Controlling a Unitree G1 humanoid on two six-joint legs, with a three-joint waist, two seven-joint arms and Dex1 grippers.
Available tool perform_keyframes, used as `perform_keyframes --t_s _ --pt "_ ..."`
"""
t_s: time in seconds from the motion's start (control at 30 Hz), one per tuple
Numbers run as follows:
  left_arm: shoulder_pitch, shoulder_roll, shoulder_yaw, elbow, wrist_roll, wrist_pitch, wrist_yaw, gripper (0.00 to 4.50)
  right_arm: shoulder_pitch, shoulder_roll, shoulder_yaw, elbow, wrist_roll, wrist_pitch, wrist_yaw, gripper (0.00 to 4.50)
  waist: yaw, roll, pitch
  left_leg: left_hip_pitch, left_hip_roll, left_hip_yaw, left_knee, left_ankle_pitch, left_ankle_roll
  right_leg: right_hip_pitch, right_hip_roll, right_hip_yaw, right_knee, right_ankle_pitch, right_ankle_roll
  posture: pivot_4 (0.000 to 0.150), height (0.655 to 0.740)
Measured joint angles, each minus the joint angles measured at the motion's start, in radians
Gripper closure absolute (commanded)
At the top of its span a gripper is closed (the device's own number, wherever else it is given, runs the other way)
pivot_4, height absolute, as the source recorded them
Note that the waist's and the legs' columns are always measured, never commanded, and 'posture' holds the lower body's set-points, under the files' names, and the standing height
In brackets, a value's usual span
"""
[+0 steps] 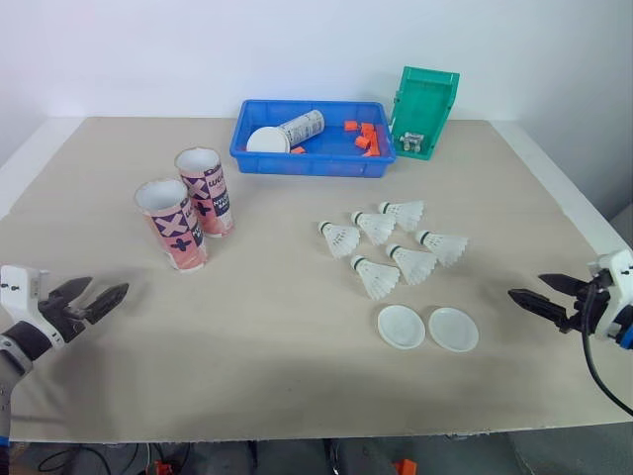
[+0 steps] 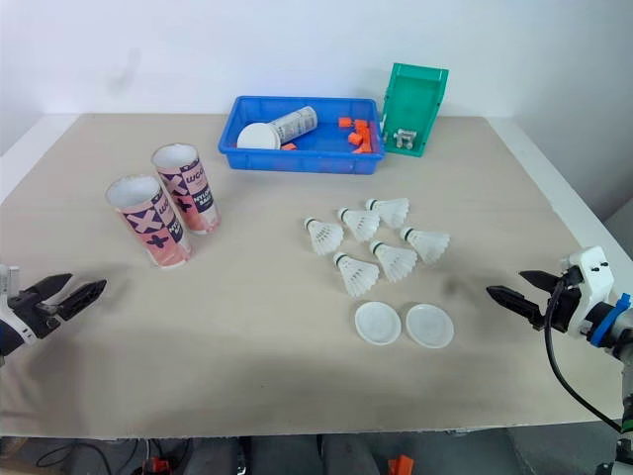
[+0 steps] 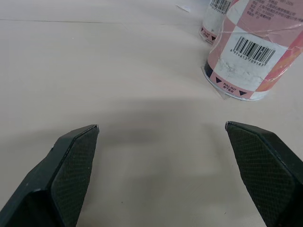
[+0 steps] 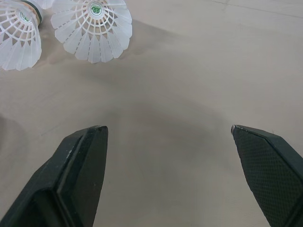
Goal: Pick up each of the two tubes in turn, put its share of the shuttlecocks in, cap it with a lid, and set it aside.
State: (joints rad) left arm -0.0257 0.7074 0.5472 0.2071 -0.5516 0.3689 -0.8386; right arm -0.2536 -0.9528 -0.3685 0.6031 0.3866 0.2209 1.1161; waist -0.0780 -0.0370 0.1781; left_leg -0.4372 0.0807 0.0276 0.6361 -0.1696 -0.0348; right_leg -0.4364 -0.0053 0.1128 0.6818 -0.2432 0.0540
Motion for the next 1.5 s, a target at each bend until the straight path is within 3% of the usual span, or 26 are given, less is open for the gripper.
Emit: perform_keyframes --t_s 0.67,0.93,1.1,1.27,1.5 --pt "0.0 0.0 -0.001 -0.001 -0.006 -0.001 -0.025 0.03 -0.001 0.0 0.0 -0.033 0.001 0.015 -0.003 0.0 0.0 0.0 0.0 0.0 0.0 0.0 0.0 0.0 0.0 0.0 0.0 0.0 0.0 0.0 0.0 0.15 0.7079" --pt "-0.032 0.0 0.001 0.067 -0.022 -0.072 -0.131 0.03 -0.008 0.0 0.001 -0.068 0.014 0.025 -0.002 0.0 0.0 0.0 0.0 0.0 0.0 0.0 0.0 0.0 0.0 0.0 0.0 0.0 0.0 0.0 0.0 0.15 0.7079" --pt "-0.043 -0.001 -0.029 0.095 0.021 -0.252 -0.215 0.03 -0.04 0.012 -0.003 -0.251 0.072 0.069 -0.012 0.0 0.0 0.001 0.0 0.0 0.0 0.0 0.0 0.0 0.0 0.0 0.0 0.0 0.0 0.001 0.0 0.15 0.7079" --pt "-0.148 -0.023 -0.111 0.14 0.045 -0.313 -0.243 0.03 -0.081 0.071 0.021 -0.517 0.17 0.164 -0.032 0.0 0.006 0.001 0.0 -0.001 0.0 -0.001 0.0 0.002 0.001 0.0 0.001 0.0 0.0 0.002 0.0 0.15 0.7079" --pt "-0.308 -0.056 -0.208 0.291 0.104 -0.406 -0.283 0.03 -0.077 0.21 0.234 -0.833 0.201 0.244 -0.09 0.0 0.007 0.001 0.0 -0.002 0.001 -0.001 0.0 0.003 0.001 -0.001 0.002 0.0 0.0 0.003 0.0 0.15 0.7079"
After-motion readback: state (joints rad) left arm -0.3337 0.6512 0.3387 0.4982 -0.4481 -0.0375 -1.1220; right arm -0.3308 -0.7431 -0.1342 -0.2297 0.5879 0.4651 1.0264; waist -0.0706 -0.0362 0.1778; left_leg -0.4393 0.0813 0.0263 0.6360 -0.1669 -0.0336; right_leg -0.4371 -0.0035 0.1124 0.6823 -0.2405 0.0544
